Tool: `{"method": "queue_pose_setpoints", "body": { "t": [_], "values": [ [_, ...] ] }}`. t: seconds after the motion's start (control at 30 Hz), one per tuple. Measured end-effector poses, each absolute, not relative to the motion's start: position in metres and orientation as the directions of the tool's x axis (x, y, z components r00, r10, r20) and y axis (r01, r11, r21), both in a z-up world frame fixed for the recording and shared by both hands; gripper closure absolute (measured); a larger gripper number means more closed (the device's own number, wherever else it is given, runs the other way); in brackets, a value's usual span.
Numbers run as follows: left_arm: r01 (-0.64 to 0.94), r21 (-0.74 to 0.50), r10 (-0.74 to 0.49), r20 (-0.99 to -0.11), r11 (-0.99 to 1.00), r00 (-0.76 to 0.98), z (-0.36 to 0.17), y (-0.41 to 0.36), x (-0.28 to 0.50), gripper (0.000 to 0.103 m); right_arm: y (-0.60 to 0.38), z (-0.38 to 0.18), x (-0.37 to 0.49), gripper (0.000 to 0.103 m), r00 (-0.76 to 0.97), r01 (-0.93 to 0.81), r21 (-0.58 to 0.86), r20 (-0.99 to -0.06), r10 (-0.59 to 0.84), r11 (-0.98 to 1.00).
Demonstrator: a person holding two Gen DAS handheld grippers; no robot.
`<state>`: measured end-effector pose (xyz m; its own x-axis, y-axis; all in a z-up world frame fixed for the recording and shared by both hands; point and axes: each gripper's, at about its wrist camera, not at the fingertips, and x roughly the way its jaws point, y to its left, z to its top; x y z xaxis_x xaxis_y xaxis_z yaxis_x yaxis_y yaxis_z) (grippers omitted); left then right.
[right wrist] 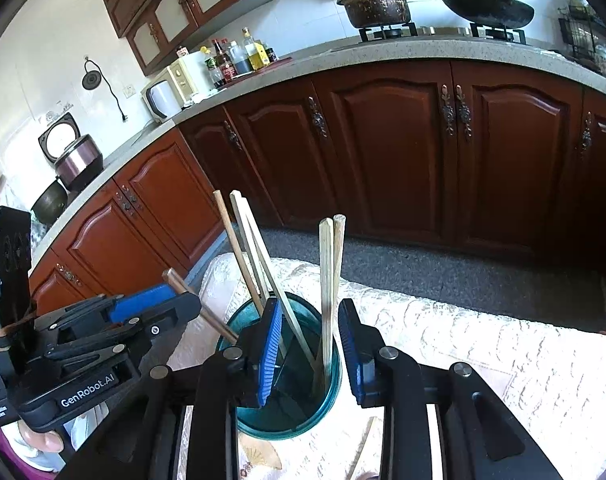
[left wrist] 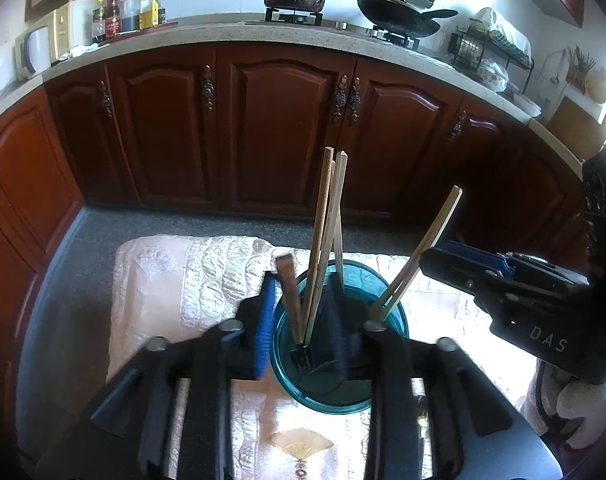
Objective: Organize utensils
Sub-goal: 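Lower the fork and chopstick into the cup and open both tools, then withdraw both open tools from the cup toward the remaining utensils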
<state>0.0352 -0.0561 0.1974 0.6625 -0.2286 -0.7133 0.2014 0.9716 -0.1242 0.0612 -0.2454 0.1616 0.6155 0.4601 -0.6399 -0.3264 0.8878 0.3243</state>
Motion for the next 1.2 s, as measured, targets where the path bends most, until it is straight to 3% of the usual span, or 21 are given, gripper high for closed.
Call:
{"method": "queue_pose_setpoints", "body": {
  "t": [0.1,0.67,1.2],
  "values": [
    [0.191,-0.129,-0.226,-0.705,0.973,0.672,0.199,-0.055,0.031,0.057,-0.245,0.164,0.055,0.075,0.621,-0.328,0.318,-0.637,0.457,0.889],
    [0.184,-0.067,-0.183,-0.653,0.981,0.735,0.214,-0.063,-0.015,0.055,-0.258,0.169,0.002,0.072,0.652,-0.297,0.296,-0.632,0.419,0.908],
    [0.261,-0.08,-0.243,-0.687,0.962,0.685,0.19,-0.103,-0.071,0.055,-0.294,0.146,-0.062,0.067,0.674,-0.173,0.308,-0.656,0.34,0.936]
  ]
}}
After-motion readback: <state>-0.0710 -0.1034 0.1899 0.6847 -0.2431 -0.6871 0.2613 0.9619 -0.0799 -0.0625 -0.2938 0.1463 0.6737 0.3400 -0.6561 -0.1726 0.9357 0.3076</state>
